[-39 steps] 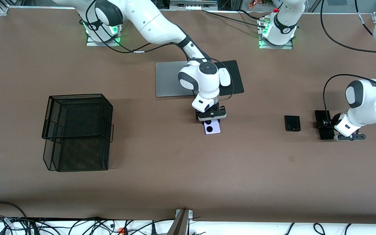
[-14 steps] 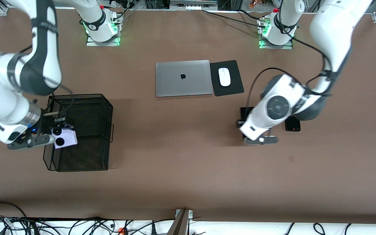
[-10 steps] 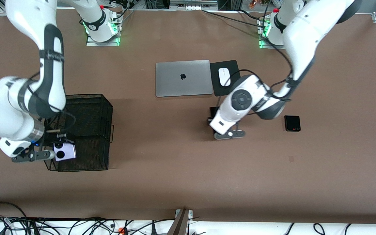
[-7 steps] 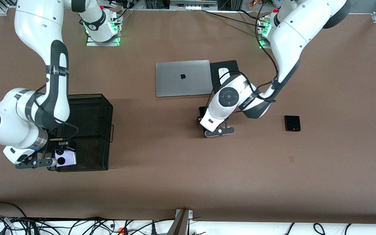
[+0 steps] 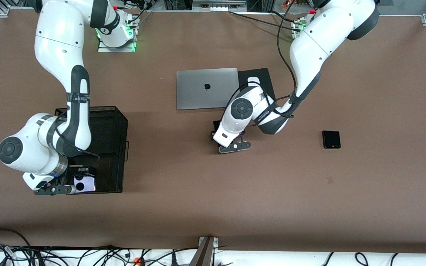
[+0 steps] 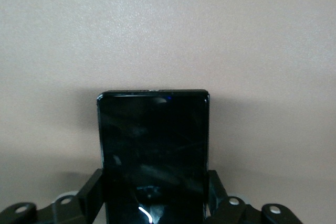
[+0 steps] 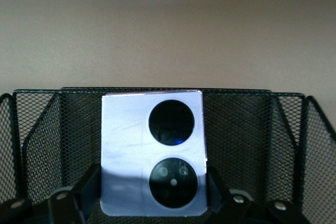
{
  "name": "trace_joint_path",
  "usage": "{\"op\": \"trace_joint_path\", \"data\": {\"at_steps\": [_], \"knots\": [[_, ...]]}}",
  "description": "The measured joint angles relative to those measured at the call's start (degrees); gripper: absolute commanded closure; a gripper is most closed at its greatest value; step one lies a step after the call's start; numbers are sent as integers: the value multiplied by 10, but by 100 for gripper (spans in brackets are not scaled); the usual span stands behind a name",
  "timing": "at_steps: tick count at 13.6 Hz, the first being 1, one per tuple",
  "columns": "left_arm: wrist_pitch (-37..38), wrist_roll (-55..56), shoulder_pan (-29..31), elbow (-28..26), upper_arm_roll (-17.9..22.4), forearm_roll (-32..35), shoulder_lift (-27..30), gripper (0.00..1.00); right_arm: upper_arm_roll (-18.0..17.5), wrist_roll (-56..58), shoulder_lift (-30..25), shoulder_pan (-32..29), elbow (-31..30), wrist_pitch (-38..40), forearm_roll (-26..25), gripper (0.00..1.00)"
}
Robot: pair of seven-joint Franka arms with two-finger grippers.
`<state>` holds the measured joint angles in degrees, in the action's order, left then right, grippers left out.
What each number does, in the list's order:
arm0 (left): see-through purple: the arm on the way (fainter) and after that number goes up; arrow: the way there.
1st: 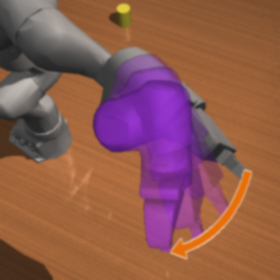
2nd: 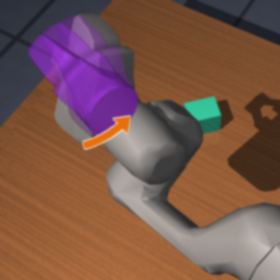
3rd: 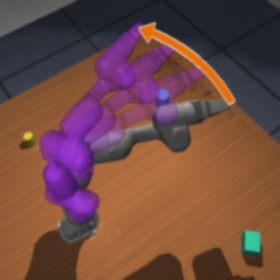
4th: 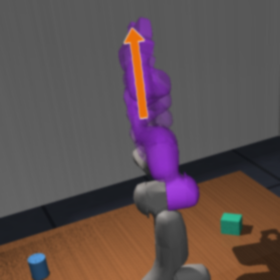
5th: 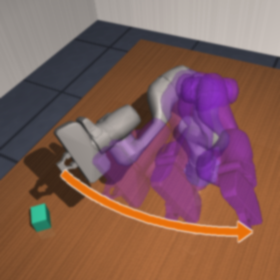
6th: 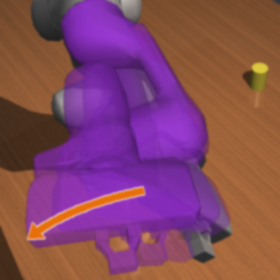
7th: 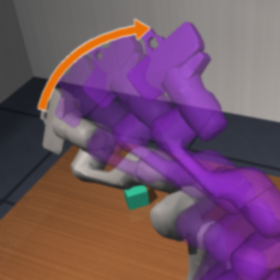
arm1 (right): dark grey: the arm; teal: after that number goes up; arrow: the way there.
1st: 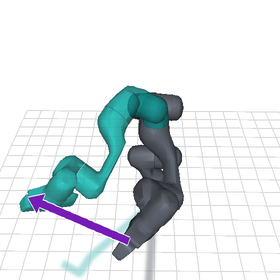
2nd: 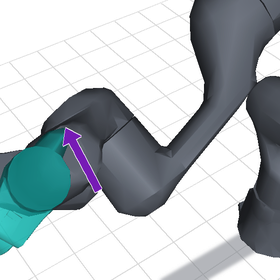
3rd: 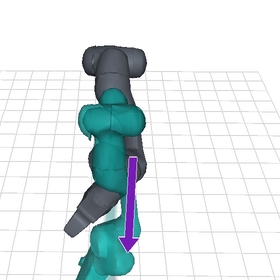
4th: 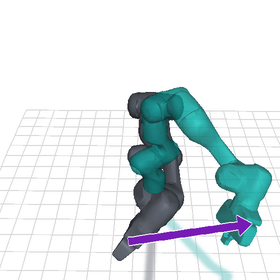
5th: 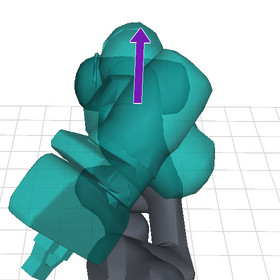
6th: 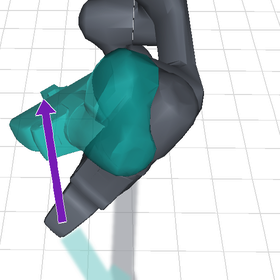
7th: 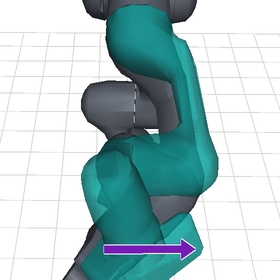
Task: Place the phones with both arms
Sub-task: 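Release the white phone in the basket while the left gripper sets down the black phone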
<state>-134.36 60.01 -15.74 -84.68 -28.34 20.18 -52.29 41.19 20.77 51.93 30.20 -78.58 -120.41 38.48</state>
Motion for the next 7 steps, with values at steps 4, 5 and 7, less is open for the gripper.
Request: {"op": "trace_joint_path", "data": {"at_steps": [4,5,7], "knots": [[14,0,2,17,6,21,8,0,0,0,0,0,1,-1,8,0],[45,0,5,23,15,22,20,0,0,0,0,-1,4,-1,8,0],[111,-10,25,34,26,24,61,0,4,0,-1,0,11,9,9,0]]}}
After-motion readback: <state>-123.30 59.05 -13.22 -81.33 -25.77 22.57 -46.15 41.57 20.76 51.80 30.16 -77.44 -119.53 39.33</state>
